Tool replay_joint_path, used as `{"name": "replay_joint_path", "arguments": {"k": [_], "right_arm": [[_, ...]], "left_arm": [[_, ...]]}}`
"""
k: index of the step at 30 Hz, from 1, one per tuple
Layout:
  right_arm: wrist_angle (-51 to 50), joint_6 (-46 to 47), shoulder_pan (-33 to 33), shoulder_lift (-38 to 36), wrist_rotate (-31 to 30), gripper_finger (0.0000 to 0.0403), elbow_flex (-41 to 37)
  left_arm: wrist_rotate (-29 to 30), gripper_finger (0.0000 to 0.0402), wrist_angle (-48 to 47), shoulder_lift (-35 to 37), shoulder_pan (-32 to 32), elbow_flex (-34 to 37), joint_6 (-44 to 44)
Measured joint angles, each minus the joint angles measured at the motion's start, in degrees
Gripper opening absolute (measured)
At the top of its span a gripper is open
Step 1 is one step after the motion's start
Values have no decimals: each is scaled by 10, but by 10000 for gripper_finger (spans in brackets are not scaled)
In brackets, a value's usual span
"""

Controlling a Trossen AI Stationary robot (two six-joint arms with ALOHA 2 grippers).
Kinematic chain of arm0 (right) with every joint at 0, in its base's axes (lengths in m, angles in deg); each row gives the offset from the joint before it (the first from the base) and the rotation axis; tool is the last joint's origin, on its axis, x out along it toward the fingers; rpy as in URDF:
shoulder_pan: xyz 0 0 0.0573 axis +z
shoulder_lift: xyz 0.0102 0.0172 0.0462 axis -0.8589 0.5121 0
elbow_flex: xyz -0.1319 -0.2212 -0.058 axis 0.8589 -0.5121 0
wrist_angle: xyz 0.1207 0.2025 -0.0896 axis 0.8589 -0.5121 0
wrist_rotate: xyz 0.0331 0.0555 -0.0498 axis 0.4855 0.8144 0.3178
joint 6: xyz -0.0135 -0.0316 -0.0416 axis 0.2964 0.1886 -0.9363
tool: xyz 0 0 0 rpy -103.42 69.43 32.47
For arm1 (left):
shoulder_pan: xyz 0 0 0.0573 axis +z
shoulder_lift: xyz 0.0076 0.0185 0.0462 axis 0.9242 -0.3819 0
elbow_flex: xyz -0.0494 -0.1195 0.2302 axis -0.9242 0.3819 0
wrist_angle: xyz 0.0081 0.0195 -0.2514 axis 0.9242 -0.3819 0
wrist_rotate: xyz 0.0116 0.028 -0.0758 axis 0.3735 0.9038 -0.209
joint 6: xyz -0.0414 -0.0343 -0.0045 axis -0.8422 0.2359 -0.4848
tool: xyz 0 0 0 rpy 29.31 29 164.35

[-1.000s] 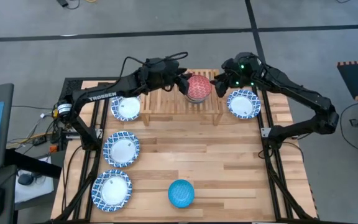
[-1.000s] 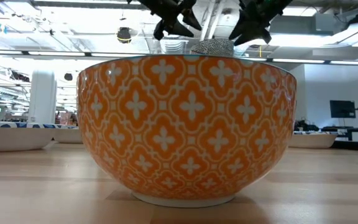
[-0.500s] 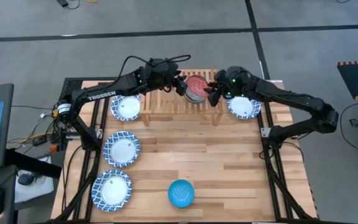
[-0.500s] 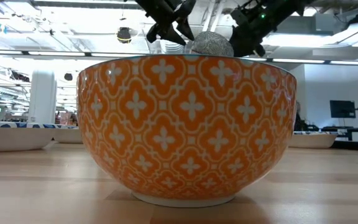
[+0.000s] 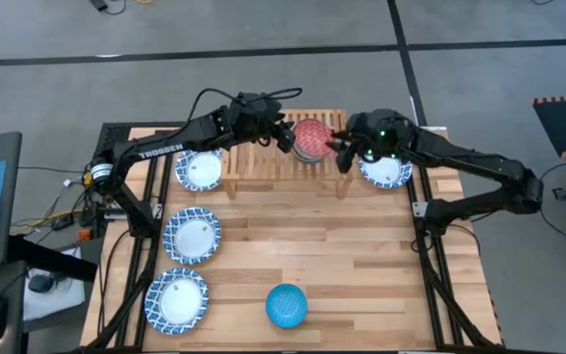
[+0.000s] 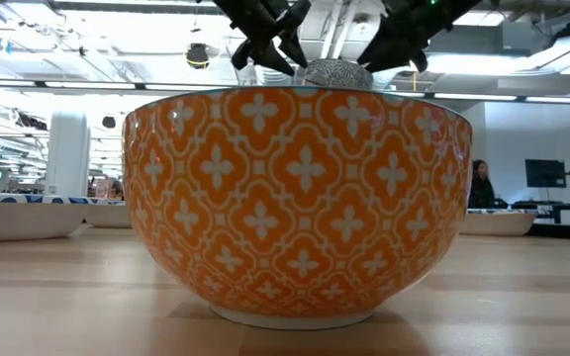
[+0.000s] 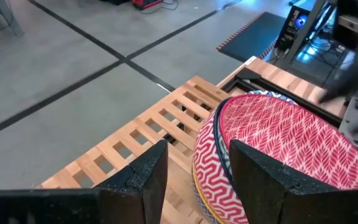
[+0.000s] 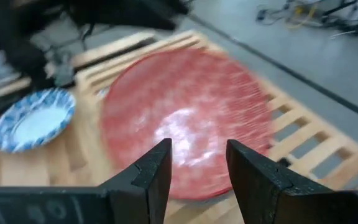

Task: Place and stack bowls onto a shelf
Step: Stack the red bowl on top of the blue bowl

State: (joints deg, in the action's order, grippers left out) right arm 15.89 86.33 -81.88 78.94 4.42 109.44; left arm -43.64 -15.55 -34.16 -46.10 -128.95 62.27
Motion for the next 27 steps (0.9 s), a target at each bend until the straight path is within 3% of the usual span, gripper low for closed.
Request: {"name": "replay_joint_path", "arguments": {"k": [11, 19, 27], "right_arm": [[-23, -26, 82, 36, -97, 179, 0], [-23, -27, 75, 41, -103, 179, 0], [-19, -26, 53, -10, -104, 179, 0]], "left_arm": [[1, 155, -3, -4, 0, 0, 6], [-11, 155, -12, -23, -1, 0, -5], [-10, 155, -21, -27, -2, 0, -5]]}}
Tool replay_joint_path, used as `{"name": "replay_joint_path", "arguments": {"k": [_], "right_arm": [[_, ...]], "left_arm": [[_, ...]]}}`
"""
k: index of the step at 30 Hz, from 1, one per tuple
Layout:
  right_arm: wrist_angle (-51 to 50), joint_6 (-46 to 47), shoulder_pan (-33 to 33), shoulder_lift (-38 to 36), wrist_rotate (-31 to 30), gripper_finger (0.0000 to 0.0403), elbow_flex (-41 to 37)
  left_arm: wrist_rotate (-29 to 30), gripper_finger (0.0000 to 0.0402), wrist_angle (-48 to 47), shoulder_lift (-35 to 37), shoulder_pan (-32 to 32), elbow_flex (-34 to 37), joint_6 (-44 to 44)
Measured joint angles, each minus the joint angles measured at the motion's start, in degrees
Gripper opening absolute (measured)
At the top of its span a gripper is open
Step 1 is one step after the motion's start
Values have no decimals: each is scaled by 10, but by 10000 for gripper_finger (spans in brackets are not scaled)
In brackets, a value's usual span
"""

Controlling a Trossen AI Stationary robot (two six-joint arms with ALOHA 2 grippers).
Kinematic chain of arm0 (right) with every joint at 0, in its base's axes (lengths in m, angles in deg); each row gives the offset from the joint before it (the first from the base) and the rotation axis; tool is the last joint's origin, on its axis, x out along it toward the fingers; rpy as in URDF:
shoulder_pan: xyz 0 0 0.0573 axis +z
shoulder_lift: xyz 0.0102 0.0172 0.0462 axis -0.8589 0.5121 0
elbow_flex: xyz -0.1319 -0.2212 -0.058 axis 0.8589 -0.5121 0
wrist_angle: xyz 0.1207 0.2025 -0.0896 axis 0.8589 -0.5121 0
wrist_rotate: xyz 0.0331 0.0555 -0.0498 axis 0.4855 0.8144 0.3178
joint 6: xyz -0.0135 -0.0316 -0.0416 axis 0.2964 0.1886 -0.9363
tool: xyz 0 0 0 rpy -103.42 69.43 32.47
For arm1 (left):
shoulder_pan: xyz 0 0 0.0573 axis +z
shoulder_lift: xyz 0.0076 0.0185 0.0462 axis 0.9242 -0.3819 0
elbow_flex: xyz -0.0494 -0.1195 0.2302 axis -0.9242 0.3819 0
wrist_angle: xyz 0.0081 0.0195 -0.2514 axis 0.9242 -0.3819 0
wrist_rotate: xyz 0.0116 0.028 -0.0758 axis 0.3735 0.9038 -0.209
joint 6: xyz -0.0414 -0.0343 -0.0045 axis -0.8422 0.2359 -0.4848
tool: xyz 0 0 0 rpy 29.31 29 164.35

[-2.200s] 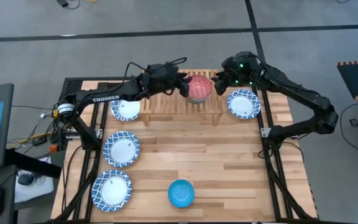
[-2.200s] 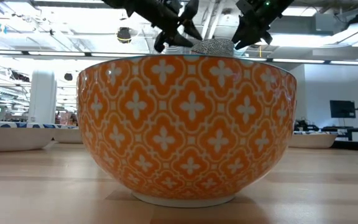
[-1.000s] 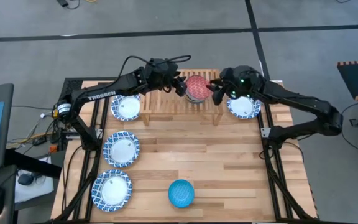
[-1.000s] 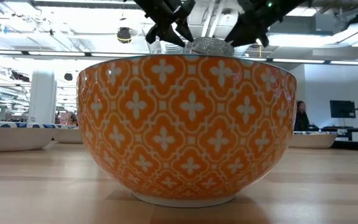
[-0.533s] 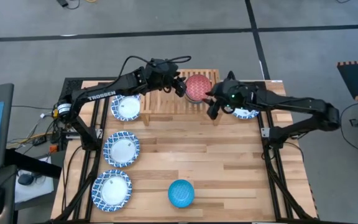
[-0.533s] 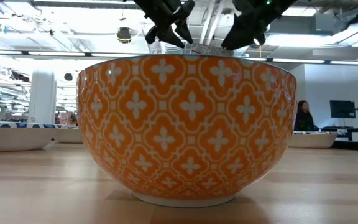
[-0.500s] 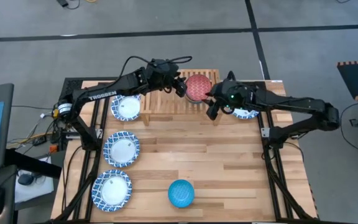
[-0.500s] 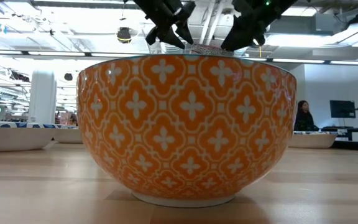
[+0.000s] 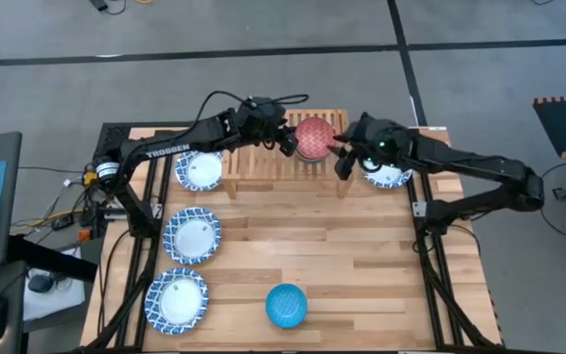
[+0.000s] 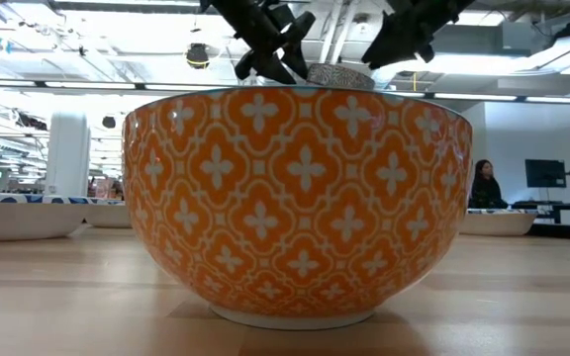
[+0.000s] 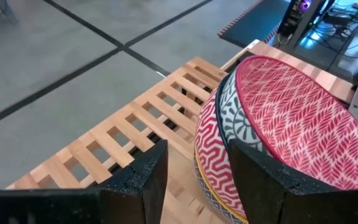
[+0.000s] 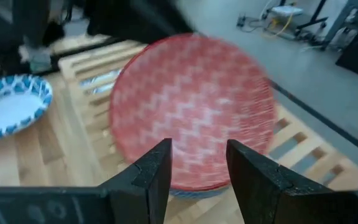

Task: Place and stack bowls onto a shelf
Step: Stack the red bowl on top of the blue bowl

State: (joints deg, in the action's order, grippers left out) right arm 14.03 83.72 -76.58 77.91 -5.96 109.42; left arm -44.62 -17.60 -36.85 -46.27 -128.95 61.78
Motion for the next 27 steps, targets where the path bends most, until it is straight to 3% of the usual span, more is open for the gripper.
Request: {"name": "replay_joint_path", "arguments": {"k": [10, 27], "right_arm": [[-1, 0, -45, -23, 15, 179, 0], [-1, 1, -45, -13, 21, 179, 0]], "left_arm": [[0, 155, -34, -3, 0, 1, -1], [14, 155, -2, 2, 2, -17, 16]]}}
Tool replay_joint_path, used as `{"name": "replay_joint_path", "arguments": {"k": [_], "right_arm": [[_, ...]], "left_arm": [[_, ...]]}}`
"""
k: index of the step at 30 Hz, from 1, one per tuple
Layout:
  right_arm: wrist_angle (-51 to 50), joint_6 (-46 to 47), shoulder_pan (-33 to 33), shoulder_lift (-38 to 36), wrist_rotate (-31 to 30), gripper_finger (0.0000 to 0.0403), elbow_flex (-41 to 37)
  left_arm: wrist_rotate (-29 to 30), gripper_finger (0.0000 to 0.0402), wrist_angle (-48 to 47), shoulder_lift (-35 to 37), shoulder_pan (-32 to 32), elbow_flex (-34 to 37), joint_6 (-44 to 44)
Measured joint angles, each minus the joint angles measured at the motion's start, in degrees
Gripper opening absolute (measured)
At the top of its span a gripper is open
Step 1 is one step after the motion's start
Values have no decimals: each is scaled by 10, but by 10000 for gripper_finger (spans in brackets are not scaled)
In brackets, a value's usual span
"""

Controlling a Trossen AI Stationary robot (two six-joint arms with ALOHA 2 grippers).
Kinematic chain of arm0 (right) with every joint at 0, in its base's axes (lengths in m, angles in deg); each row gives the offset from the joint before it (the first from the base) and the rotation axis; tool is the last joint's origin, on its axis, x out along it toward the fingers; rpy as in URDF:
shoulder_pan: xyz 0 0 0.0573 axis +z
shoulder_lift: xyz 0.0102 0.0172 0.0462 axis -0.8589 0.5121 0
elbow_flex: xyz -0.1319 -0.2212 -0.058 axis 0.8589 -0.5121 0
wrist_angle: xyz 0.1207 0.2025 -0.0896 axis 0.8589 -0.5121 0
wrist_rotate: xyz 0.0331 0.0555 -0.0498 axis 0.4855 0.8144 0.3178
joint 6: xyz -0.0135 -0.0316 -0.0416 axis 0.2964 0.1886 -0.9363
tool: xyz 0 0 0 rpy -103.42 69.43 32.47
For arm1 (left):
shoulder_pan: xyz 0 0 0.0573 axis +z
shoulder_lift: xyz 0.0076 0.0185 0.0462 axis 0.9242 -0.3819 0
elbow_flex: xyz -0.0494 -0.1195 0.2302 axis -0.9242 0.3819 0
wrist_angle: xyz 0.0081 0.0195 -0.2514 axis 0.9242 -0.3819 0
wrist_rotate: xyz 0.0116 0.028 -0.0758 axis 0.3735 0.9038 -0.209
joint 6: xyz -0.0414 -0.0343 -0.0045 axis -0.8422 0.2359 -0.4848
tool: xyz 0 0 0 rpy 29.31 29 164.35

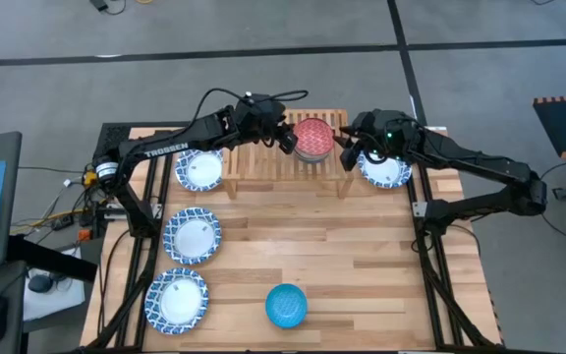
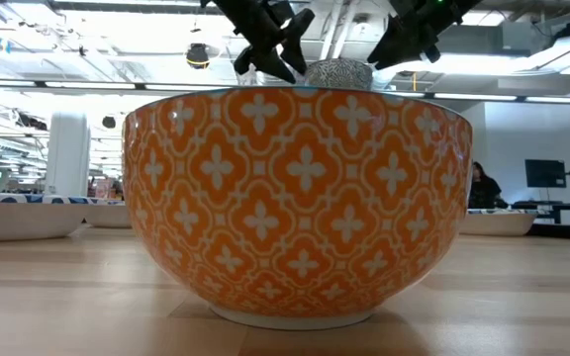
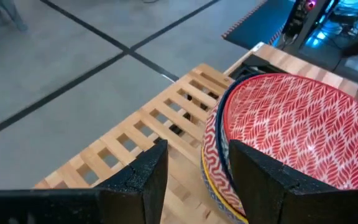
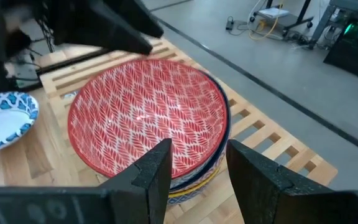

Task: Place and stack bowls onto a shelf
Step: Stack the red bowl on top of the blue bowl

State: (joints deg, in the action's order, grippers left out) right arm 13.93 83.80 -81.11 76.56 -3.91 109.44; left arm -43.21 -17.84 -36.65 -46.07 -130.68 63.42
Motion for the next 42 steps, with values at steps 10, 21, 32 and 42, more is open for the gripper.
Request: {"name": "replay_joint_path", "arguments": {"k": [10, 21, 32, 42], "right_arm": [[-6, -9, 46, 15, 10, 179, 0], [-8, -16, 77, 59, -6, 179, 0], [24, -16, 67, 3, -39, 179, 0], [22, 6, 52, -9, -39, 179, 0]], "left_arm": [[2, 155, -42, 0, 0, 0, -5], [1, 155, -41, 0, -8, 0, -6], [-1, 155, -66, -3, -8, 0, -6], [22, 155, -78, 18, -8, -2, -6]]}}
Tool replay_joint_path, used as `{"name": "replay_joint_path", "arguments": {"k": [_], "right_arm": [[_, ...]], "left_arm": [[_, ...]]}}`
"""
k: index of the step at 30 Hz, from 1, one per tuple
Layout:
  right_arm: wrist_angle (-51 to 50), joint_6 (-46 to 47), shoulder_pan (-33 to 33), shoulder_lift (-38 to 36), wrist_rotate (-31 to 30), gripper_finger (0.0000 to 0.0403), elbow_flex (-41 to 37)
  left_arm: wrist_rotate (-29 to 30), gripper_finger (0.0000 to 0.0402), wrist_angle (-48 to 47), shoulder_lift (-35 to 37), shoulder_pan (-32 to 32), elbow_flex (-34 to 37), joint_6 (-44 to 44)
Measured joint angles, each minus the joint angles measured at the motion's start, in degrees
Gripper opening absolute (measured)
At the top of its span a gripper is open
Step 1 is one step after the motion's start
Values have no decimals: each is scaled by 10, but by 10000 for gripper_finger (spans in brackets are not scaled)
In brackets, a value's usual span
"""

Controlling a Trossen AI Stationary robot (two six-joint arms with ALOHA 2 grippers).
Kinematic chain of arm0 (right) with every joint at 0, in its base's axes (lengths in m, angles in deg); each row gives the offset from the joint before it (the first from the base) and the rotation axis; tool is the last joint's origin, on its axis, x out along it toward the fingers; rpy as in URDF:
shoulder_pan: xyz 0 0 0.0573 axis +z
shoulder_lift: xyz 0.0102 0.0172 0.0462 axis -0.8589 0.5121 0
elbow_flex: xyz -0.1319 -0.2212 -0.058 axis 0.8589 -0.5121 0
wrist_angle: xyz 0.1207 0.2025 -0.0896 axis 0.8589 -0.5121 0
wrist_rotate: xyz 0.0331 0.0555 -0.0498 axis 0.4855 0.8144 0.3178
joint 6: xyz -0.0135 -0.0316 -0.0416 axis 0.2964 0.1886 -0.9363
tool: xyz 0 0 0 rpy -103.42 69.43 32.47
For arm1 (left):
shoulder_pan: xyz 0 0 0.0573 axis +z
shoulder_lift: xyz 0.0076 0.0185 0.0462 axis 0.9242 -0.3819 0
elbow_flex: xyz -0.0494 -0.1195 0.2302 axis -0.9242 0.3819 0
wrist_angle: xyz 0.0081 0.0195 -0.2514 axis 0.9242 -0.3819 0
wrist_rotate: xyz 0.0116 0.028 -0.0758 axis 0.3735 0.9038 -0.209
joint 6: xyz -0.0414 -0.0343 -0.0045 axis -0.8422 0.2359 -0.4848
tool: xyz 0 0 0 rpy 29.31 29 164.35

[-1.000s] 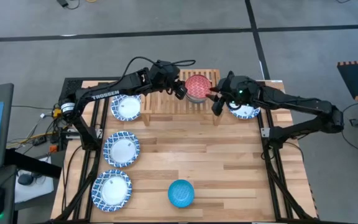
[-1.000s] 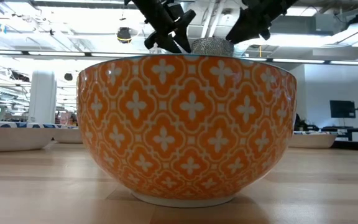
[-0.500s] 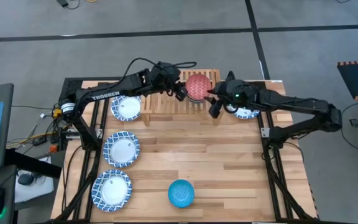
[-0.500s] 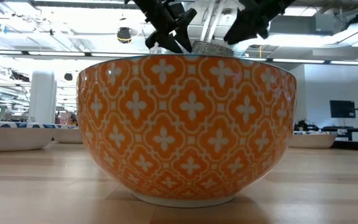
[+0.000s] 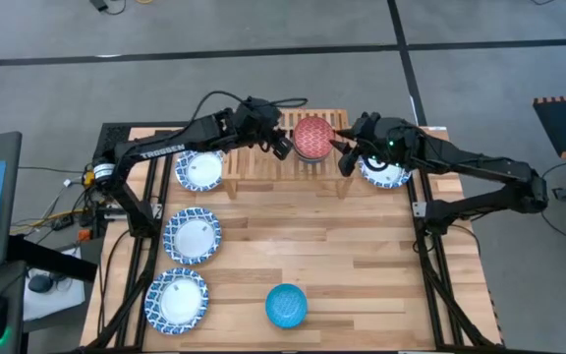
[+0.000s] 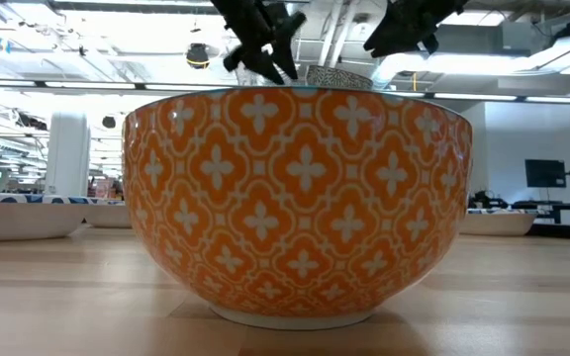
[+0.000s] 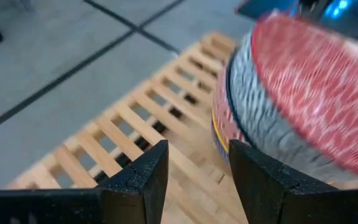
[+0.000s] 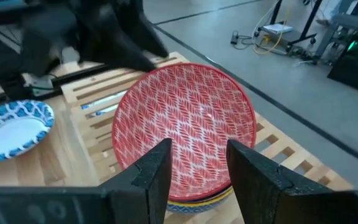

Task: Place and stack bowls onto a shelf
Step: Stack the red bowl on top of the blue bowl

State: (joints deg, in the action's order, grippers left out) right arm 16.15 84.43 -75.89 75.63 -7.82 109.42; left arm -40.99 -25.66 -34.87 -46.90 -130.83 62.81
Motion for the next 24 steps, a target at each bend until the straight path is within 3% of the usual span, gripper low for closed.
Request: {"name": "replay_joint_path", "arguments": {"k": [10, 18, 24], "right_arm": [[-15, 29, -7, 2, 1, 179, 0], [-20, 34, -7, -1, 2, 179, 0], [-29, 39, -5, -1, 2, 179, 0]], "left_arm": [[-29, 155, 103, 11, -9, -10, 42], [-56, 155, 96, -45, -8, -9, 30], [-54, 155, 90, -45, -8, -9, 30]]}}
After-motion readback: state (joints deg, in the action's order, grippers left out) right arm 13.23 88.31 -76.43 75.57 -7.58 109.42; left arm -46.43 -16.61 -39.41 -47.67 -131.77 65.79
